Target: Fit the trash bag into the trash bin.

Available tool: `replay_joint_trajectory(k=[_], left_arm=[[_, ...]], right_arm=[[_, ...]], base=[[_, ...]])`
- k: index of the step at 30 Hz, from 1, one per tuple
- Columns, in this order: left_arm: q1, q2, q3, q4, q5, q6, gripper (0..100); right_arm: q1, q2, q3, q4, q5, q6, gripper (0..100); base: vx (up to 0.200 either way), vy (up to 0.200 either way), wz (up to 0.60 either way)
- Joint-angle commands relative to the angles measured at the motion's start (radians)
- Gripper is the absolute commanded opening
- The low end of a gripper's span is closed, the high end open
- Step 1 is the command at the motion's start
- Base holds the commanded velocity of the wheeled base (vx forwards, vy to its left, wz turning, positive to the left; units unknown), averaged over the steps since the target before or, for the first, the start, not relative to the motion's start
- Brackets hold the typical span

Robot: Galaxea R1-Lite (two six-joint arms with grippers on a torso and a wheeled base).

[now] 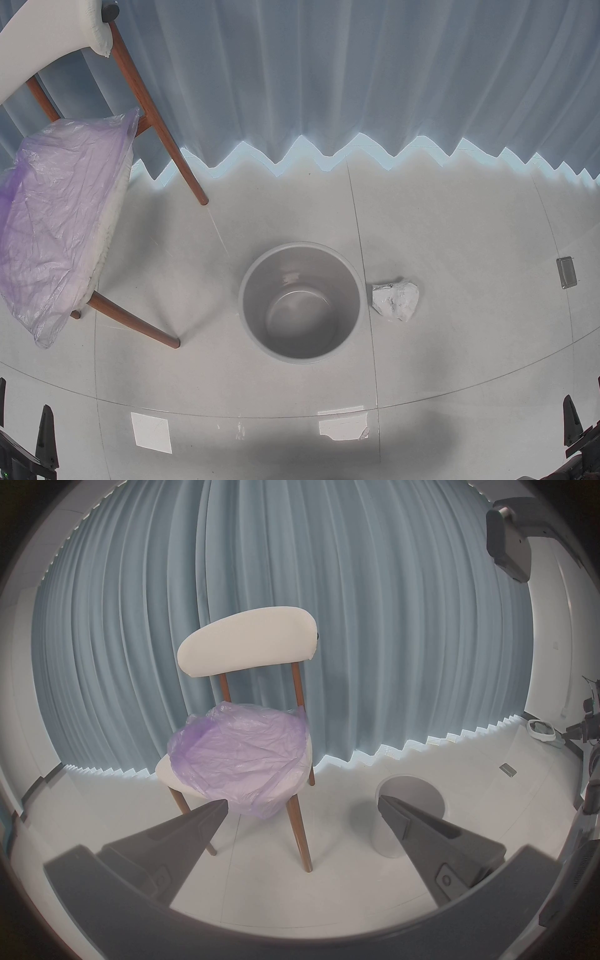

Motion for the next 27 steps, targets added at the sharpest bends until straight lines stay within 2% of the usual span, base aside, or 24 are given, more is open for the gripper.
replay_joint_trajectory(k=[1,4,9,19,27], left_arm=[[0.000,-0.016,-0.023,0.009,0.001,-0.003,100],[-0.002,-0.016,-0.046,0.021,0.003,-0.003,100],[-0.023,0.102,-0.168,0.093,0.001,-0.010,100],[-0.083,0.430,-0.368,0.087,0.004,-0.009,100],[-0.077,0.662,-0.535,0.083,0.003,-0.009,100]], right_arm=[[0.000,-0.017,0.018,0.000,0.001,0.000,100],[0.000,-0.017,0.018,0.000,0.001,0.000,100],[0.000,-0.017,0.018,0.000,0.001,0.000,100],[0.000,-0.017,0.018,0.000,0.001,0.000,100],[0.000,-0.017,0.018,0.000,0.001,0.000,100]], base=[[0.000,0.000,0.00],[0.000,0.000,0.00],[0.000,0.000,0.00],[0.000,0.000,0.00],[0.000,0.000,0.00]])
